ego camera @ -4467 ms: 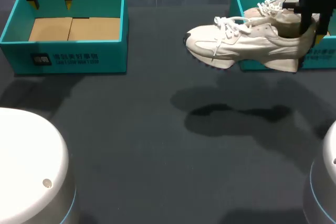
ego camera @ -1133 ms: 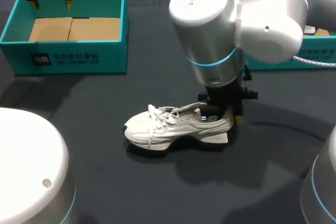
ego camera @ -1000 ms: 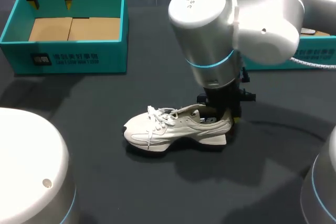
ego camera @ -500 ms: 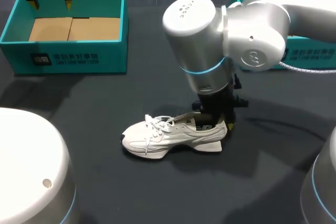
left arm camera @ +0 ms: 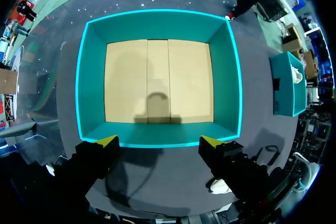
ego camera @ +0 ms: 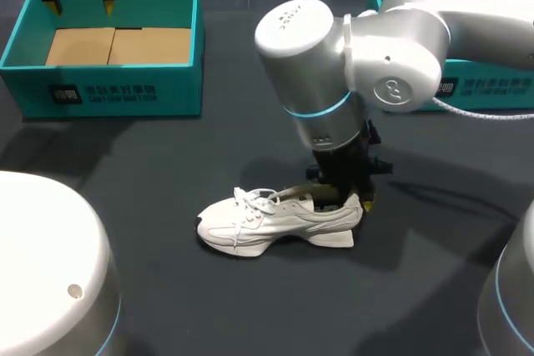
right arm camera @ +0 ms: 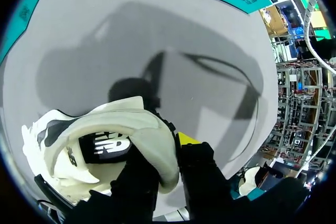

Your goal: Take the shoe out of the shoebox, open the shoe tongue, remove and reinsert the insole, then place the shoe into the shoebox

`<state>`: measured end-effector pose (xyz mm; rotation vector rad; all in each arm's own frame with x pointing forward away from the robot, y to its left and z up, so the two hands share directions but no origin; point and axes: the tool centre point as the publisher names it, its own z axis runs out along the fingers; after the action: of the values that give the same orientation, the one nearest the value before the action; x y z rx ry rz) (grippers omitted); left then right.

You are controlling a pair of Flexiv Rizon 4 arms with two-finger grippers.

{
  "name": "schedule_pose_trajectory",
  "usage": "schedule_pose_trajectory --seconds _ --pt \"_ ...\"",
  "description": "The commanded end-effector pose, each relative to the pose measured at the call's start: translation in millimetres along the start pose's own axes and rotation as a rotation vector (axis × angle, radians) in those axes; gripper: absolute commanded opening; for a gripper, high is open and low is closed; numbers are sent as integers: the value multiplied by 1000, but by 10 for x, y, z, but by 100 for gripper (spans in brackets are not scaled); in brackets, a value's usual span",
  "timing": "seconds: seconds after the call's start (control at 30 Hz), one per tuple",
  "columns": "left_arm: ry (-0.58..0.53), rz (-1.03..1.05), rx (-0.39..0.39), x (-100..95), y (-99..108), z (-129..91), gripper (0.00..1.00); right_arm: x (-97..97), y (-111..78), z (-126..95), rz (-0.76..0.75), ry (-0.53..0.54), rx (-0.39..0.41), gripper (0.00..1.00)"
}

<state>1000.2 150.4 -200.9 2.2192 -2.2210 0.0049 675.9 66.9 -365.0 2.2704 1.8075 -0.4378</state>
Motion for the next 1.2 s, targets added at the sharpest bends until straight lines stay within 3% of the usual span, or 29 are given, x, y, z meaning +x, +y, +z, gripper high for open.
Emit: schedule_pose_trajectory --seconds 0.03,0.1,0.13,0.2,0.23,0.43,0.63,0.83,0.9,0.97,1.2 --pt "-1 0 0 2 0 -3 100 65 -36 16 288 -15 1 0" --pt "-1 0 0 2 0 -3 100 66 -34 17 291 -7 5 0" --pt "-1 0 0 2 0 -3 100 63 -33 8 289 -2 6 8" --pt "-1 0 0 2 0 -3 100 58 -43 -24 287 9 7 49" --pt "-1 0 0 2 0 -3 100 53 -50 -45 284 17 6 100" --pt "-1 0 0 2 0 -3 100 9 -93 -200 272 63 18 100" --pt "-1 0 0 2 0 -3 100 -112 -144 -491 193 154 39 100" --pt "-1 0 0 2 0 -3 100 -229 -194 -802 -119 346 10 100" --pt "-1 0 0 2 0 -3 100 -252 -211 -884 -293 465 -21 100" --pt "-1 0 0 2 0 -3 100 -273 -235 -942 -526 651 -71 100" --pt "-1 0 0 2 0 -3 100 -273 -235 -942 -526 651 -71 100"
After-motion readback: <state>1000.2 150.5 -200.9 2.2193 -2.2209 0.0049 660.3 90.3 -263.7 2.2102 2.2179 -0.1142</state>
